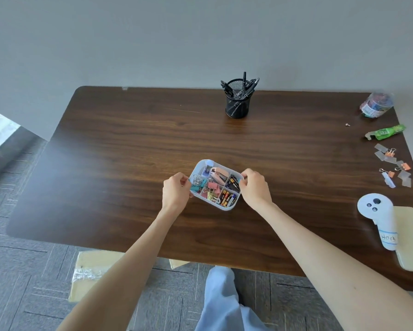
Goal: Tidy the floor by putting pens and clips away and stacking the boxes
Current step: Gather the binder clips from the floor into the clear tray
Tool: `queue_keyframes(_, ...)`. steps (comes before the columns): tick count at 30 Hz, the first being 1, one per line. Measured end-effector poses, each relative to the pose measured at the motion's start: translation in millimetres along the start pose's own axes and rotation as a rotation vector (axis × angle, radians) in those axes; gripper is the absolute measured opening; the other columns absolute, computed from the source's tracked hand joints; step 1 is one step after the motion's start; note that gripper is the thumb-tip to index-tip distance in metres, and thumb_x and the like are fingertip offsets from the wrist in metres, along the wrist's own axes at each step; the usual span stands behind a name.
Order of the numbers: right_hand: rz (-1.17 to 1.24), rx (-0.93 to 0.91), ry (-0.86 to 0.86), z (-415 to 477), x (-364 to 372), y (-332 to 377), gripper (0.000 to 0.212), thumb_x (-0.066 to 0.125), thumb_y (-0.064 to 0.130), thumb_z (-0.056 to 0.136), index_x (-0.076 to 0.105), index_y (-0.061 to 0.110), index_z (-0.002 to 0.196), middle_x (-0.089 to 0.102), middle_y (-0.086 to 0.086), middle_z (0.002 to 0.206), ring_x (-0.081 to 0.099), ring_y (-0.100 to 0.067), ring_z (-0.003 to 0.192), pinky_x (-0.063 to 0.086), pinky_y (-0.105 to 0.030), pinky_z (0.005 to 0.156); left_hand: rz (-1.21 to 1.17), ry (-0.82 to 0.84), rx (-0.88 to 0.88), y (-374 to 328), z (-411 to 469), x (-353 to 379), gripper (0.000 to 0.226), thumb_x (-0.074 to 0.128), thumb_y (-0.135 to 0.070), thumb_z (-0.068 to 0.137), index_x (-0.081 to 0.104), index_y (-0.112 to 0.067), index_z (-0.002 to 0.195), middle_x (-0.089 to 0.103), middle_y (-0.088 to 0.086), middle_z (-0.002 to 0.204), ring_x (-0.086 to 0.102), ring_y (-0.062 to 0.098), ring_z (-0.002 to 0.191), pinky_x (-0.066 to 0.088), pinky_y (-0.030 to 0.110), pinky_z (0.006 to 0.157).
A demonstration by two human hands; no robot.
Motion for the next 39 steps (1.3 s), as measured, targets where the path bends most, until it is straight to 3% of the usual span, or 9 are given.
queue_keyframes(3, 0.090, -0.020, 0.002, 26.7, 9.1, 18.7, 0.020, 0.057, 0.018, 0.094, 0.054, 0.012, 0.113, 0.061, -0.006, 0.116, 0.063, -0.022, 0.099, 0.054, -0.034, 0.079, -0.051, -0.040, -0.035, 1.7, 28.0, -10.9, 0.011, 0.053, -0.012, 0.092, 0.063, -0.009, 0.087, 0.070, 0.006, 0.082, 0.069, 0.015, 0.054, 0.060, 0.043, 0.059)
queue_keyframes(7, 0.178, -0.043, 0.030, 59.4, 21.1, 45.4, 0.030, 0.061, 0.021, 0.092, 0.047, 0.016, 0.118, 0.060, -0.003, 0.120, 0.065, -0.015, 0.100, 0.059, -0.033, 0.076, -0.119, -0.087, -0.081, -1.0, 61.9, -23.4, 0.011, 0.053, -0.011, 0.092, 0.062, -0.008, 0.086, 0.069, 0.008, 0.085, 0.070, 0.017, 0.055, 0.060, 0.045, 0.059)
queue_keyframes(11, 0.233, -0.078, 0.083, 92.9, 31.1, 69.2, 0.045, 0.059, 0.011, 0.092, 0.043, 0.017, 0.134, 0.053, -0.002, 0.135, 0.058, -0.016, 0.116, 0.057, -0.037, 0.087, -0.163, -0.115, -0.100, -6.8, 98.1, -35.2, 0.012, 0.053, -0.010, 0.091, 0.063, -0.006, 0.086, 0.069, 0.009, 0.088, 0.070, 0.018, 0.056, 0.060, 0.039, 0.060)
queue_keyframes(14, 0.236, -0.085, 0.095, 116.6, 35.7, 82.9, 0.055, 0.057, 0.008, 0.093, 0.036, 0.018, 0.144, 0.047, -0.003, 0.143, 0.053, -0.018, 0.125, 0.053, -0.041, 0.095, -0.188, -0.123, -0.105, -9.8, 126.7, -40.6, 0.011, 0.053, -0.010, 0.092, 0.063, -0.007, 0.089, 0.069, 0.008, 0.088, 0.070, 0.017, 0.055, 0.061, 0.042, 0.064)
queue_keyframes(19, 0.236, -0.112, 0.055, 158.9, 34.1, 99.2, 0.057, 0.050, 0.004, 0.096, 0.031, 0.014, 0.148, 0.041, -0.006, 0.148, 0.046, -0.021, 0.131, 0.045, -0.042, 0.104, -0.247, -0.119, -0.107, -21.3, 167.3, -41.8, 0.012, 0.053, -0.012, 0.093, 0.063, -0.006, 0.089, 0.068, 0.010, 0.089, 0.072, 0.020, 0.059, 0.061, 0.045, 0.065)
queue_keyframes(26, 0.230, -0.147, 0.004, 205.9, 25.2, 109.1, 0.055, 0.045, 0.002, 0.095, 0.032, 0.012, 0.148, 0.043, -0.007, 0.146, 0.043, -0.023, 0.133, 0.042, -0.043, 0.107, -0.308, -0.119, -0.103, -43.8, 205.4, -35.8, 0.013, 0.053, -0.013, 0.095, 0.063, -0.005, 0.096, 0.066, 0.009, 0.095, 0.072, 0.020, 0.063, 0.061, 0.041, 0.067)
queue_keyframes(31, 0.162, -0.134, -0.039, 223.1, 19.0, 115.2, 0.057, 0.044, 0.000, 0.096, 0.026, 0.007, 0.149, 0.037, -0.011, 0.150, 0.036, -0.026, 0.137, 0.036, -0.036, 0.109, -0.320, -0.124, -0.078, -53.3, 222.7, -32.7, 0.013, 0.053, -0.012, 0.095, 0.062, -0.004, 0.095, 0.066, 0.010, 0.094, 0.072, 0.019, 0.060, 0.061, 0.038, 0.065)
queue_keyframes(39, 0.131, -0.111, -0.040, 222.8, 19.0, 120.8, 0.055, 0.046, 0.003, 0.096, 0.028, 0.010, 0.148, 0.040, -0.009, 0.148, 0.041, -0.024, 0.134, 0.042, -0.040, 0.106, -0.252, -0.100, -0.062, -53.7, 225.0, -34.9, 0.015, 0.054, -0.021, 0.096, 0.063, -0.011, 0.102, 0.069, 0.005, 0.096, 0.072, 0.017, 0.067, 0.061, 0.041, 0.066)
Point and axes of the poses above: each hand's wrist, its own z-axis towards the middle knuckle, its own x-axis out of the palm, y = z × x, the point moved 8 cm from there along z, towards the middle knuckle
